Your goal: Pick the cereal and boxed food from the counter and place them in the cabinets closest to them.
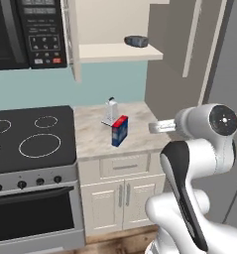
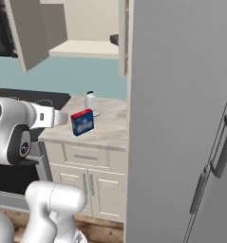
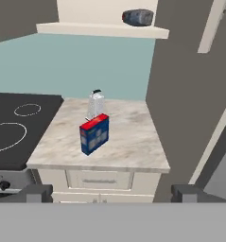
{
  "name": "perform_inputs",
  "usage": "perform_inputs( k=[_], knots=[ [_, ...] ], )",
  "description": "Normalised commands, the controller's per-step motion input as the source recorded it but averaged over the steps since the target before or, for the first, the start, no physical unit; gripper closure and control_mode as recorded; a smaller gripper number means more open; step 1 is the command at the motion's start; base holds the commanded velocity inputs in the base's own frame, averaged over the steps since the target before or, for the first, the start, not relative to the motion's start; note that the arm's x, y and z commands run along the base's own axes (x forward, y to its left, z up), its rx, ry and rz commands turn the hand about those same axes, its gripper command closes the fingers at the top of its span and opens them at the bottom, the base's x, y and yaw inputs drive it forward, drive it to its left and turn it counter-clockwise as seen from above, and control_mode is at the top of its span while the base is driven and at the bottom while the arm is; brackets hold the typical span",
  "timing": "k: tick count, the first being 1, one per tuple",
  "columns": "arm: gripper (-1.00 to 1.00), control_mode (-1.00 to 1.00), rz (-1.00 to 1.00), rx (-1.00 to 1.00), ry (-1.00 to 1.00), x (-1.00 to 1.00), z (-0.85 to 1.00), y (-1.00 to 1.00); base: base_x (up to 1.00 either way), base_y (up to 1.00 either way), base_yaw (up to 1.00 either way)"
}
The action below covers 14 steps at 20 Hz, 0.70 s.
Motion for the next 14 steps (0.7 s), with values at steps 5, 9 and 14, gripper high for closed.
perform_inputs(
  k=[5, 9, 14],
  knots=[
    [-1.00, 1.00, 0.00, 0.00, 0.00, 0.00, 0.00, 0.00, -0.02, -0.16, 0.01],
    [-1.00, 1.00, 0.00, 0.00, 0.00, 0.00, 0.00, 0.00, 0.03, 0.00, 0.00],
    [-1.00, 1.00, 0.00, 0.00, 0.00, 0.00, 0.00, 0.00, 0.30, -0.02, 0.00]
  ],
)
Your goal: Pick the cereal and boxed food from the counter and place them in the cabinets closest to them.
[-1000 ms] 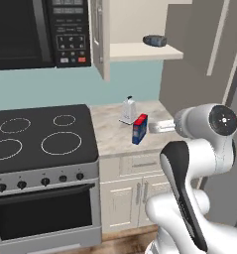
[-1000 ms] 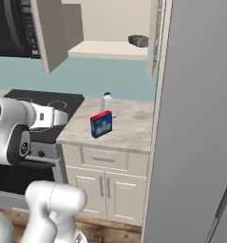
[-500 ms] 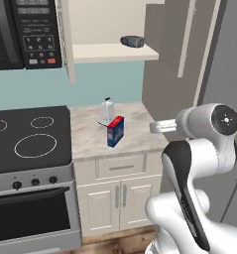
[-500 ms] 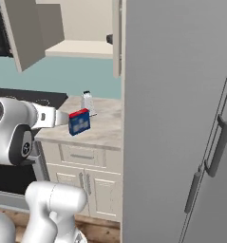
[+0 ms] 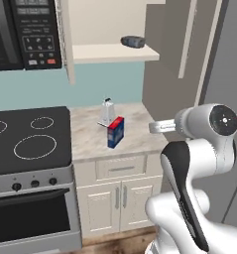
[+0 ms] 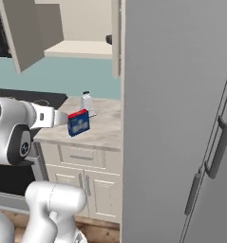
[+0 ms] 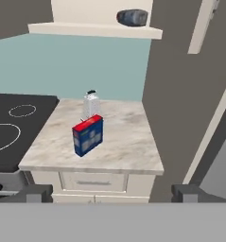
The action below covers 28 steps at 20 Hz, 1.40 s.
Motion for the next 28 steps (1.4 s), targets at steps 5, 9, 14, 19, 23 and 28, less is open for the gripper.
perform_inputs(
  k=[5, 9, 14, 19, 23, 28],
  knots=[
    [-1.00, 1.00, 0.00, 0.00, 0.00, 0.00, 0.00, 0.00, 0.48, -0.08, -0.02],
    [-1.00, 1.00, 0.00, 0.00, 0.00, 0.00, 0.00, 0.00, 0.48, -0.08, -0.03],
    [-1.00, 1.00, 0.00, 0.00, 0.00, 0.00, 0.00, 0.00, 0.51, -0.06, -0.03],
    [-1.00, 1.00, 0.00, 0.00, 0.00, 0.00, 0.00, 0.00, 0.54, -0.04, -0.04],
    [-1.00, 1.00, 0.00, 0.00, 0.00, 0.00, 0.00, 0.00, 0.53, -0.02, -0.05],
    [-1.00, 1.00, 0.00, 0.00, 0.00, 0.00, 0.00, 0.00, 0.40, -0.01, -0.03]
  ],
)
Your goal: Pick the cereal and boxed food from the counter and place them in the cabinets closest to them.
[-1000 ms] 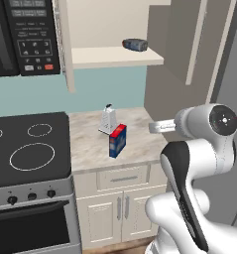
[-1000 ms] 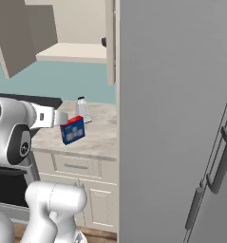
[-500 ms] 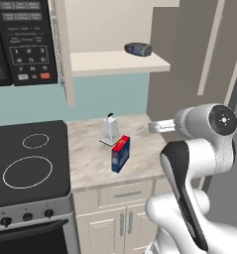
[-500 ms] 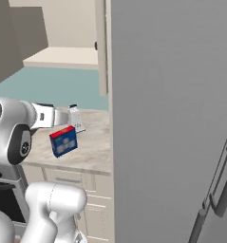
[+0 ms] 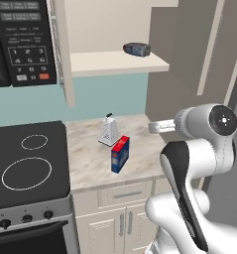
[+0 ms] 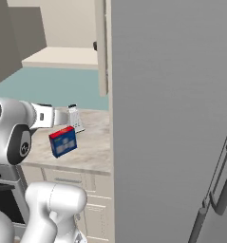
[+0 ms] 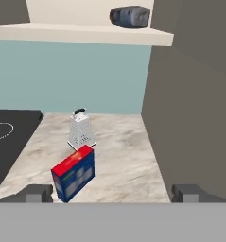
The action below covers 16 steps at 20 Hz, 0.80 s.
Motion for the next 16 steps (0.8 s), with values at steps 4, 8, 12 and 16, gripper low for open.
perform_inputs(
  k=[4, 8, 12, 16],
  knots=[
    [-1.00, -1.00, 0.00, 0.00, 0.00, 0.00, 0.00, 0.00, 0.00, 0.00, 0.00],
    [-1.00, -1.00, 0.00, 0.00, 0.00, 0.00, -0.04, 0.24, 0.00, 0.00, 0.00],
    [-1.00, -1.00, 0.00, 0.01, 0.00, 0.02, -0.04, 0.24, 0.00, 0.00, 0.00],
    [-1.00, -1.00, 0.00, 0.01, 0.00, 0.02, 0.00, 0.13, 0.00, 0.00, 0.00]
  ],
)
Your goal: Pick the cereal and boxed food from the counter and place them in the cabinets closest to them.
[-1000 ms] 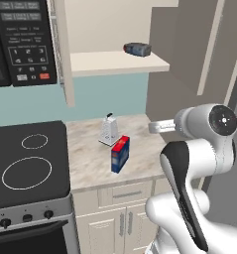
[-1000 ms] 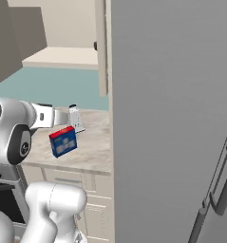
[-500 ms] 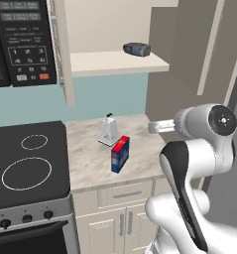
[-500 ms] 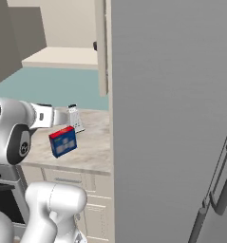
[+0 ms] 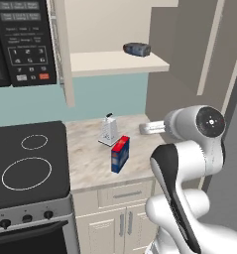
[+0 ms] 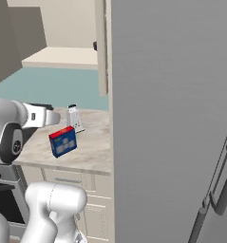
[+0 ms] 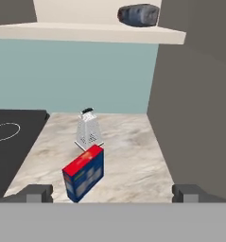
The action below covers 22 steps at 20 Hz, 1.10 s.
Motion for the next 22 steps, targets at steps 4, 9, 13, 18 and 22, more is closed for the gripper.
perform_inputs(
  k=[4, 9, 13, 18, 22],
  knots=[
    [-1.00, -1.00, 0.00, 0.04, 0.00, 0.00, -0.01, 0.04, 0.00, 0.00, 0.00],
    [-1.00, -1.00, 0.00, 0.11, 0.00, 0.00, -0.17, 0.00, 0.00, 0.00, 0.00],
    [-1.00, -1.00, 0.00, 0.13, 0.00, 0.00, -0.28, 0.00, 0.00, 0.00, 0.00],
    [-1.00, -1.00, 0.00, 0.09, 0.00, 0.01, -0.27, 0.04, 0.00, 0.00, 0.00],
    [-1.00, -1.00, 0.00, 0.04, 0.02, 0.08, -0.28, 0.07, 0.00, 0.00, 0.00]
  ],
)
